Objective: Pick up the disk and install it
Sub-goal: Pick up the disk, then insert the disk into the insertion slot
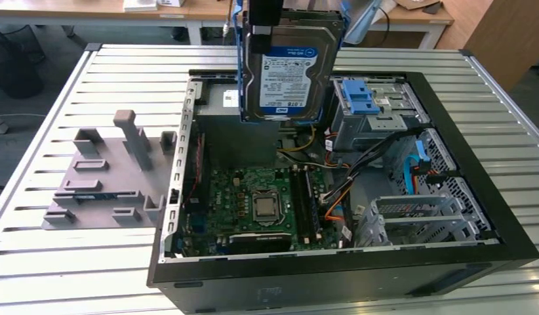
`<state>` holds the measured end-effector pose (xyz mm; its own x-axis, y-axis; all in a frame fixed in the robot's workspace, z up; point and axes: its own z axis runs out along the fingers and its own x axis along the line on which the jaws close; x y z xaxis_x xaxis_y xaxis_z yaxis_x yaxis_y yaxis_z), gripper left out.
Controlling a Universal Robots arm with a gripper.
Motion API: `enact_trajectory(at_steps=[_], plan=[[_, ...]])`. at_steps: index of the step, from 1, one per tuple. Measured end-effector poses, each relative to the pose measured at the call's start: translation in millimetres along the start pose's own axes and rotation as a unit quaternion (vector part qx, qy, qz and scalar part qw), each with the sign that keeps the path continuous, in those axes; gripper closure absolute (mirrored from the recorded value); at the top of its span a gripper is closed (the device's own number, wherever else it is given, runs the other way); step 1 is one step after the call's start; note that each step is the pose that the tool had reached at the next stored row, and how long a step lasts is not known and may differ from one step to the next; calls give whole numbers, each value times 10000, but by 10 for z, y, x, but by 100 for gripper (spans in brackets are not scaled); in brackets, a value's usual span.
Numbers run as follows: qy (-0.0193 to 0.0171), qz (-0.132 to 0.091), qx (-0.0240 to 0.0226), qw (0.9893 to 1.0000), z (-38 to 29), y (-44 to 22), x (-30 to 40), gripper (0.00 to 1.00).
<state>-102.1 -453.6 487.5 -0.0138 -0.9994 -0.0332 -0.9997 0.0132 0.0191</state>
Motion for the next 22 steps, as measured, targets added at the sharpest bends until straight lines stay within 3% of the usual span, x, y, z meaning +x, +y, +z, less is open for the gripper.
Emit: enact_trajectory(at_steps=[7,22], plan=[[0,0,0,10000,-2,-85,30,64],[0,0,0,10000,-3,-110,32,64]])
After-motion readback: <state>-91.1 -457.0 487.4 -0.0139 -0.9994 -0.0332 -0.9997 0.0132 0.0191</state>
